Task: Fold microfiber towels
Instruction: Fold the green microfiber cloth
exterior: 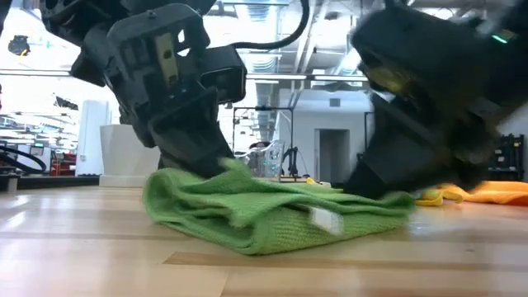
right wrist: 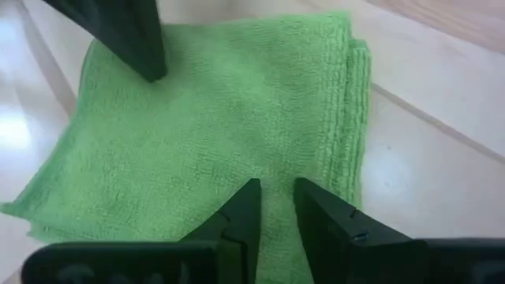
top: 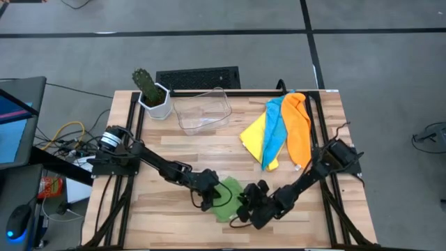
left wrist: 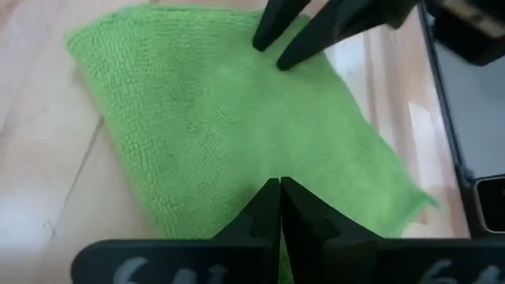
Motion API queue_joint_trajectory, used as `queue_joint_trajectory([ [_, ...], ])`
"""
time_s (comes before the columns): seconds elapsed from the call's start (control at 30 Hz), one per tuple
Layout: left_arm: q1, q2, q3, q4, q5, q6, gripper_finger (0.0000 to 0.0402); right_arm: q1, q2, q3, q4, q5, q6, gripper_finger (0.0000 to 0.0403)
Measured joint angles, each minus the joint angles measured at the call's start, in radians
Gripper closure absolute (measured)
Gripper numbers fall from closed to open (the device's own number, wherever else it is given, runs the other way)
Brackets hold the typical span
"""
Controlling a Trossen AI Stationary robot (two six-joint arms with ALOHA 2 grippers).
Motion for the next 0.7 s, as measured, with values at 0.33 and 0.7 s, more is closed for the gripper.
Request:
queue_joint_trajectory([
  [0.33,0.032,-0.105,0.018,-0.051,0.138,-0.001,0.0398,0.009,-0.056,0.008,0.163,0.062,-0.108,0.0296],
  [0.7,-0.090,-0.184,-0.162,-0.011,-0.102,0.000,0.0398,-0.025,0.030,0.101,0.309,-0.050,-0.410,0.0296],
])
